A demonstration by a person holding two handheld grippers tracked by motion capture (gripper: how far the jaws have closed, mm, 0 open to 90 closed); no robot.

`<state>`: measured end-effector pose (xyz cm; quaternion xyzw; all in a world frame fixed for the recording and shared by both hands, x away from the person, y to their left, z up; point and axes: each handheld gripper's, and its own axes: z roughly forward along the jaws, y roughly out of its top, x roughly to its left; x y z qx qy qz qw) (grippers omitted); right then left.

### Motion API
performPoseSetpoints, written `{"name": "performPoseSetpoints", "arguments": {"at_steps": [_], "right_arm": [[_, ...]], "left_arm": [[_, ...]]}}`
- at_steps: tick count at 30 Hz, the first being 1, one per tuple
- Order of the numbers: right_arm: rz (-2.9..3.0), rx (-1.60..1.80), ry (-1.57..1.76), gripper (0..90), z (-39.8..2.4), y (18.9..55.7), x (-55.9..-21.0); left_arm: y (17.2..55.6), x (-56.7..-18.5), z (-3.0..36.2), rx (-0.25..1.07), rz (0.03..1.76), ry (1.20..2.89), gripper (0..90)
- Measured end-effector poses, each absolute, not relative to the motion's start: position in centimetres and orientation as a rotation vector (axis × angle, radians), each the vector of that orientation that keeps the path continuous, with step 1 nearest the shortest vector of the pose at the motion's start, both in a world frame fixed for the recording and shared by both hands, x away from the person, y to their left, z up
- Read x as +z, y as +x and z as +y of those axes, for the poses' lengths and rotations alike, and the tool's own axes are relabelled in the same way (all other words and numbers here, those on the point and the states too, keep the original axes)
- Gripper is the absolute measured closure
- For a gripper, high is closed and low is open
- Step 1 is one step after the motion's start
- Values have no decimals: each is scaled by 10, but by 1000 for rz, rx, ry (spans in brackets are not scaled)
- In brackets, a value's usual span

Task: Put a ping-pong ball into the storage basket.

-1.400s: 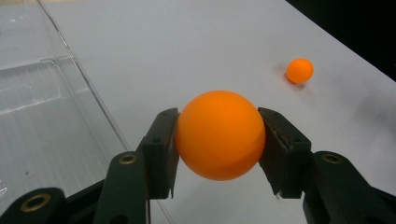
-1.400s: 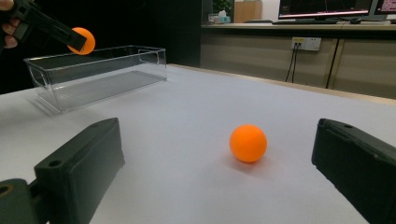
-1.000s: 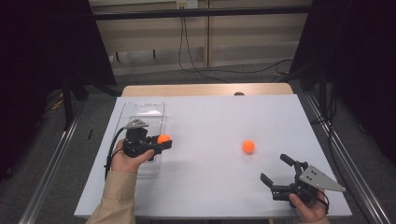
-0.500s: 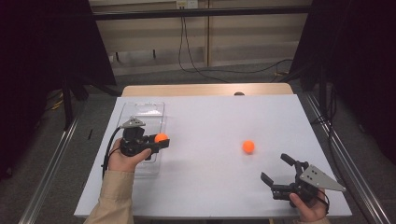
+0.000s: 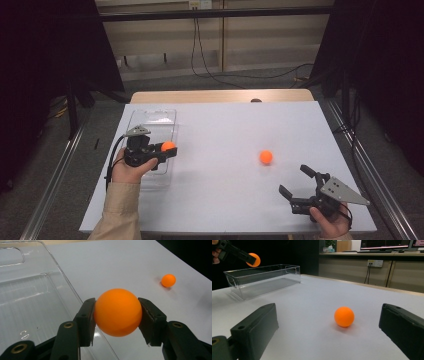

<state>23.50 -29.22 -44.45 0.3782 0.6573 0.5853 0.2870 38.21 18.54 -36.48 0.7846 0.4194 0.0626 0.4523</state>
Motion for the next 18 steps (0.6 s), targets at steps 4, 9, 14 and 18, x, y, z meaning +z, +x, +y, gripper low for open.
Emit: {"name": "performPoseSetpoints", "arguments": {"at_steps": [4,9,14,18], "right_arm": [[1752,1562,1016,15,-293,235,-445],[1754,1563,1012,15,-292,235,-444],[1760,1558,1007,15,-292,236,-445],[1752,1556,1022,15,-294,236,-446]], "left_arm": [[382,-364,187,159,1044,1932,510],[382,-363,190,172,1048,1931,510],[384,-362,194,182,1059,1922,510],[384,-362,195,183,1065,1919,510]]}}
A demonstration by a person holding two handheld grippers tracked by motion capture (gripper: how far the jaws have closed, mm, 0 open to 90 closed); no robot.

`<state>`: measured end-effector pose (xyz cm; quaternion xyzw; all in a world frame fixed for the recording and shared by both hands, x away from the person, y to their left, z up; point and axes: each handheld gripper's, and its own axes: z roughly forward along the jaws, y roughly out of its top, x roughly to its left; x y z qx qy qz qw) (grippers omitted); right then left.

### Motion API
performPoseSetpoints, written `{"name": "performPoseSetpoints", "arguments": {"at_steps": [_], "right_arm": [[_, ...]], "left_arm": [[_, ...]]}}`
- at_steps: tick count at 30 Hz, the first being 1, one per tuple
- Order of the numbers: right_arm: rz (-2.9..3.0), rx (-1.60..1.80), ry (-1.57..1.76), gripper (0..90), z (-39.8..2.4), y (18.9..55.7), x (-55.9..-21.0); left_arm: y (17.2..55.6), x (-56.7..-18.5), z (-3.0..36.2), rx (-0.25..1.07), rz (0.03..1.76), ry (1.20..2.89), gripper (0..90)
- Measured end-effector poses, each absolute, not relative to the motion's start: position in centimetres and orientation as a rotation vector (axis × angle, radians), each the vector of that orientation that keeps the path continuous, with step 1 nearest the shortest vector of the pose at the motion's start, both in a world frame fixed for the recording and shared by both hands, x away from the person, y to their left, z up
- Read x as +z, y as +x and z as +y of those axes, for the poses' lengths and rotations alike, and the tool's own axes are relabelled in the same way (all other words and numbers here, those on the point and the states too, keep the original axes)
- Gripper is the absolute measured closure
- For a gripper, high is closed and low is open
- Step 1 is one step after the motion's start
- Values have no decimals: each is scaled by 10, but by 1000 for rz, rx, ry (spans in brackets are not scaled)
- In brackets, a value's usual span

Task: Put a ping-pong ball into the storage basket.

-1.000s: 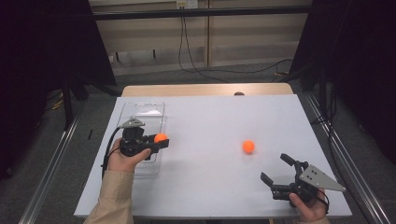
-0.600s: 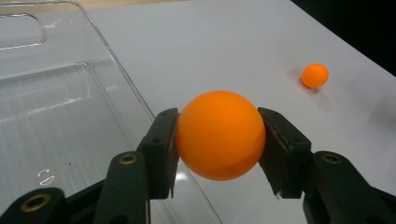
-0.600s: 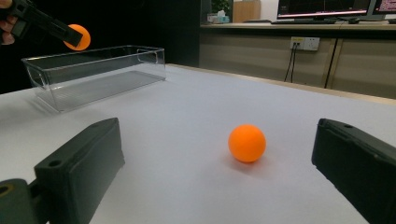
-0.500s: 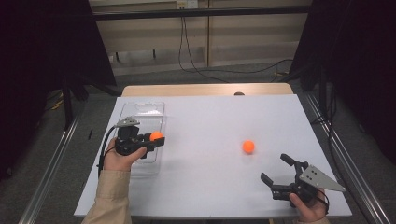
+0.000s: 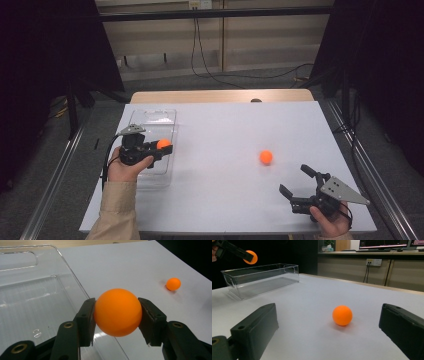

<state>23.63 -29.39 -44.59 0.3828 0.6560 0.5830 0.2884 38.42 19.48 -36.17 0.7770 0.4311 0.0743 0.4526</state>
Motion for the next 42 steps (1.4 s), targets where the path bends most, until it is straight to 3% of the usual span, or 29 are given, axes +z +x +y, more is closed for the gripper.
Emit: {"name": "performPoseSetpoints", "arguments": {"at_steps": [42], "right_arm": [[1764,1566,1022,15,-293,242,-447]], "left_arm": [[386,-361,217,256,1117,1898,510]]}}
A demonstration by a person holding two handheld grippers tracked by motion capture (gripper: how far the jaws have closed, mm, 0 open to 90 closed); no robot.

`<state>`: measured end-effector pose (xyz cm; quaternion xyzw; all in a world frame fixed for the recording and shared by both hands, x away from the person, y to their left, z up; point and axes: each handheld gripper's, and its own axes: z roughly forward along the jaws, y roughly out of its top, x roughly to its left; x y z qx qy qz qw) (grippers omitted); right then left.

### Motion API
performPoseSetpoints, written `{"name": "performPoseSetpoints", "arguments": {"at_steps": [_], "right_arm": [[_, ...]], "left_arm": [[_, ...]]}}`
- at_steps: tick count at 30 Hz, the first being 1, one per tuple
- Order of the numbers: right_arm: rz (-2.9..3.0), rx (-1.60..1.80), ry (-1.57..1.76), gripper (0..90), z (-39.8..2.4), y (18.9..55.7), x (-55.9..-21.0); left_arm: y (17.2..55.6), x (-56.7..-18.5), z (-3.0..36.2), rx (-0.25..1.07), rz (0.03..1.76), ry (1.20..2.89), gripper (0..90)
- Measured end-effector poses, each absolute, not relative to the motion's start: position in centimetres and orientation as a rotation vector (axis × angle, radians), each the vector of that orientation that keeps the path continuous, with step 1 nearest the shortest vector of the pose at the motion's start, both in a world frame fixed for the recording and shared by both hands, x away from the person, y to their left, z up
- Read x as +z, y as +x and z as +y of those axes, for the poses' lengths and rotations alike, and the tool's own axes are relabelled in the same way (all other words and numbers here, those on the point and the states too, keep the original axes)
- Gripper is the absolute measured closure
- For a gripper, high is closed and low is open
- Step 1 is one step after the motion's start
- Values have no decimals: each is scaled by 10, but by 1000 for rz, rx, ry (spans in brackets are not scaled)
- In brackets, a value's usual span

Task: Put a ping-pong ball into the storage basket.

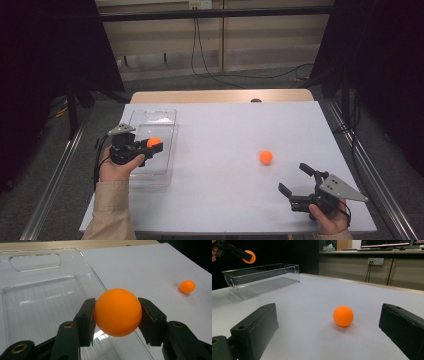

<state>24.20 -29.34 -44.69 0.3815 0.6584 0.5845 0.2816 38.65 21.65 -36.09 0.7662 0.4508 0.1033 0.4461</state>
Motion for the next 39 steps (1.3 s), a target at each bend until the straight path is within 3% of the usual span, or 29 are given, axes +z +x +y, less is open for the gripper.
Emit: {"name": "performPoseSetpoints", "arguments": {"at_steps": [39], "right_arm": [[1734,1561,1032,15,-300,237,-446]], "left_arm": [[395,-368,223,327,1143,1916,509]]}}
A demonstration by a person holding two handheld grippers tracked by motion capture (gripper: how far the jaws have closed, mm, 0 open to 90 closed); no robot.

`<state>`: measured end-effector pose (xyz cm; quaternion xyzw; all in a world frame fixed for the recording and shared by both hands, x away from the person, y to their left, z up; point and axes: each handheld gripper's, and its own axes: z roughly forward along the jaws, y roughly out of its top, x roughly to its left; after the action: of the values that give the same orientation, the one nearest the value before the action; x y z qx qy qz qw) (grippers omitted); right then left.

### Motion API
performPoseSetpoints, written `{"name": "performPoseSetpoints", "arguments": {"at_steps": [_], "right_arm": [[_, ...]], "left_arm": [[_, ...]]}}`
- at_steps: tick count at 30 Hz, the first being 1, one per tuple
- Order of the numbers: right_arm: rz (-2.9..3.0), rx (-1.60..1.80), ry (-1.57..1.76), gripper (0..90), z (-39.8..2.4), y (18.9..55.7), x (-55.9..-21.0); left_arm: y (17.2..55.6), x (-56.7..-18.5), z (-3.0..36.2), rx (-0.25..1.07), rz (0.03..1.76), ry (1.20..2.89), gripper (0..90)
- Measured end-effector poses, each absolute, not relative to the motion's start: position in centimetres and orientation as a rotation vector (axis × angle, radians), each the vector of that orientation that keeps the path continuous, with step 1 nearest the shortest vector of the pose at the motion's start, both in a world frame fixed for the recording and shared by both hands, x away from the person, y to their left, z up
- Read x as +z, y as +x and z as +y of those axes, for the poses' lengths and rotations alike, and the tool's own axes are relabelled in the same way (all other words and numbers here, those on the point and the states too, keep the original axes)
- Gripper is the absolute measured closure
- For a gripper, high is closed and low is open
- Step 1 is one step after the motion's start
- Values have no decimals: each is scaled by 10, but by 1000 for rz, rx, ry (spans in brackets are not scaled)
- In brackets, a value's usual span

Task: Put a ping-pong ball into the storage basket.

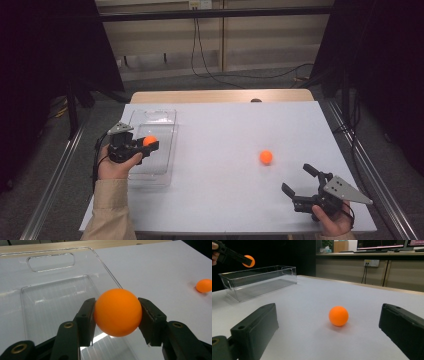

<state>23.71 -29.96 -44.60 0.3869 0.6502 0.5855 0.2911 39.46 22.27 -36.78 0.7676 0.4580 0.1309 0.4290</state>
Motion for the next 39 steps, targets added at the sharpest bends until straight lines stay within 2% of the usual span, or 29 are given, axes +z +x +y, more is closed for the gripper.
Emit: {"name": "performPoseSetpoints", "arguments": {"at_steps": [39], "right_arm": [[1732,1555,1028,15,-301,236,-446]], "left_arm": [[402,-378,229,372,1214,1899,508]]}}
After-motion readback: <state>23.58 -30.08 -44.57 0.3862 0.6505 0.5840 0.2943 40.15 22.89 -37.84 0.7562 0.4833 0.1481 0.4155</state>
